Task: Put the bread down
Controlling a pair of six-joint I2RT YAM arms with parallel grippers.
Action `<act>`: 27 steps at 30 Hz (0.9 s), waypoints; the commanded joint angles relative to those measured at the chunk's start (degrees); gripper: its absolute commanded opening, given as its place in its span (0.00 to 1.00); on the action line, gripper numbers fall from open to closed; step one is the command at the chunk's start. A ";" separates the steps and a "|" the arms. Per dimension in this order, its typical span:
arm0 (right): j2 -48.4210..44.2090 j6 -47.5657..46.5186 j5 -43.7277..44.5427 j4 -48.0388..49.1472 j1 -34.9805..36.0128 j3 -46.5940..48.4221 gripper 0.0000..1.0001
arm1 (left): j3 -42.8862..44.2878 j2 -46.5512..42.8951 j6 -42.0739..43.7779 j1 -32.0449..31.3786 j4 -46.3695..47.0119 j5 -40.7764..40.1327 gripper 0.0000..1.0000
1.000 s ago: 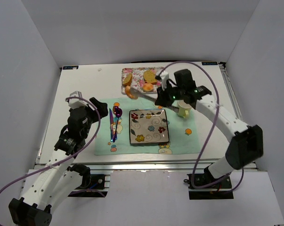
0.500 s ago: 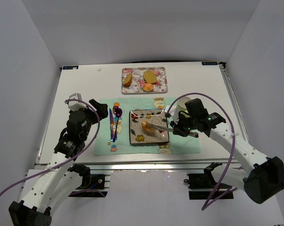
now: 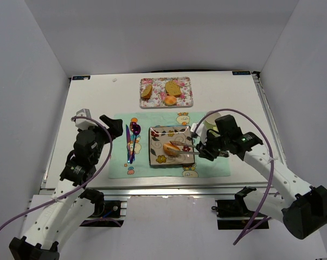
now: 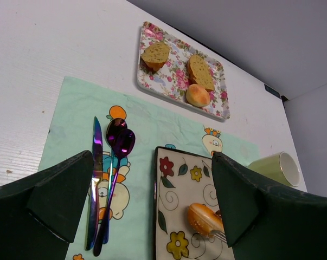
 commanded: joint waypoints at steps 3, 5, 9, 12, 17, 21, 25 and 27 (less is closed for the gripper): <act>-3.18 1.40 -5.81 1.13 -0.12 4.50 0.47 | -0.31 -0.33 -0.31 0.18 -0.61 0.43 0.98; -3.27 2.80 -6.17 1.31 -0.20 5.90 0.47 | -0.22 0.11 -0.31 0.18 -0.34 0.69 0.98; -2.83 5.35 -6.34 2.54 -0.73 7.05 0.44 | -0.05 0.64 -0.22 0.18 0.27 0.95 0.98; -1.08 11.58 -7.04 4.91 -5.27 10.64 0.14 | 0.39 0.90 -0.14 0.18 0.36 0.96 0.98; 5.77 22.75 -6.79 10.70 -19.96 17.85 0.00 | 0.04 1.69 -0.57 0.18 1.59 1.75 0.97; 9.65 31.18 3.10 16.68 -32.42 18.40 0.00 | -0.22 2.92 -0.66 0.18 2.91 2.54 0.96; 13.25 30.33 16.05 24.50 -33.86 9.55 0.00 | -0.75 3.62 -0.66 0.18 4.75 2.80 0.96; 16.67 29.09 18.87 28.45 -34.83 6.54 0.00 | -0.75 4.15 -0.66 0.27 5.37 3.06 0.97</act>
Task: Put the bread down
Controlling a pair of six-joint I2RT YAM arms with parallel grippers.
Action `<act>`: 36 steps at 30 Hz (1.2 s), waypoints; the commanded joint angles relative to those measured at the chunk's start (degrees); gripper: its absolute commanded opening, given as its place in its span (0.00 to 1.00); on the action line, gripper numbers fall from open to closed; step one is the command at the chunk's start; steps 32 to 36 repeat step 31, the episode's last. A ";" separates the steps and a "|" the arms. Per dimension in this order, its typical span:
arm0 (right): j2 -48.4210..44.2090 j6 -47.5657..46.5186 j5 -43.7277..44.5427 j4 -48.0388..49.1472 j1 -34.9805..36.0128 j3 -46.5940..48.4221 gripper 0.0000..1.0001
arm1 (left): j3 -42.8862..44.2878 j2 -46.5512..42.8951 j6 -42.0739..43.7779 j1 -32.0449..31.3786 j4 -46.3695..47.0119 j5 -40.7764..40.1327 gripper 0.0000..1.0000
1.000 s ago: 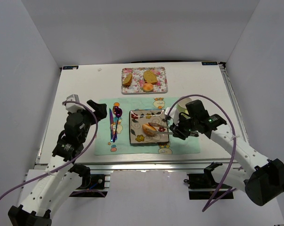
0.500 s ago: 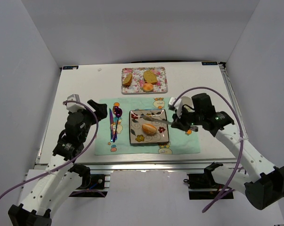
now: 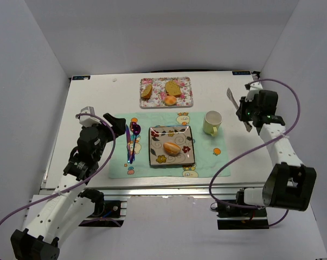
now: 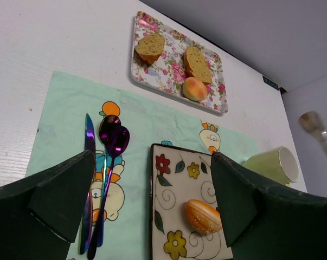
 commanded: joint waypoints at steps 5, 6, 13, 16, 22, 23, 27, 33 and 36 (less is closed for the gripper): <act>8.68 -0.42 9.33 16.11 -1.68 -10.48 0.00 | 0.74 1.99 0.87 0.18 1.89 1.38 0.97; 9.56 -0.69 9.59 17.00 -1.77 -10.92 0.05 | 0.92 2.17 1.05 0.18 1.81 1.47 0.98; 19.31 -2.27 6.26 17.36 -4.32 -10.49 0.44 | 1.36 3.14 0.96 0.18 1.98 1.82 0.98; 20.64 -3.76 4.59 15.96 -5.20 -9.44 0.57 | 1.53 3.05 1.14 0.18 1.54 1.65 0.98; 15.48 -6.14 2.30 12.63 -6.25 -5.41 0.78 | 2.41 3.40 1.57 0.18 0.58 1.91 0.98; 14.50 -5.79 2.74 11.13 -6.25 -3.91 0.79 | 2.50 3.49 1.66 0.18 0.49 2.00 0.98; 11.42 -5.96 8.27 5.94 -5.29 5.31 0.90 | 2.68 3.58 2.10 0.18 0.93 3.67 0.98; 8.17 -8.16 -0.31 2.42 -5.02 12.96 0.90 | 2.24 3.76 2.10 0.27 1.54 5.60 0.98; 8.17 -8.16 -0.31 2.42 -5.02 12.96 0.90 | 2.24 3.76 2.10 0.27 1.54 5.60 0.98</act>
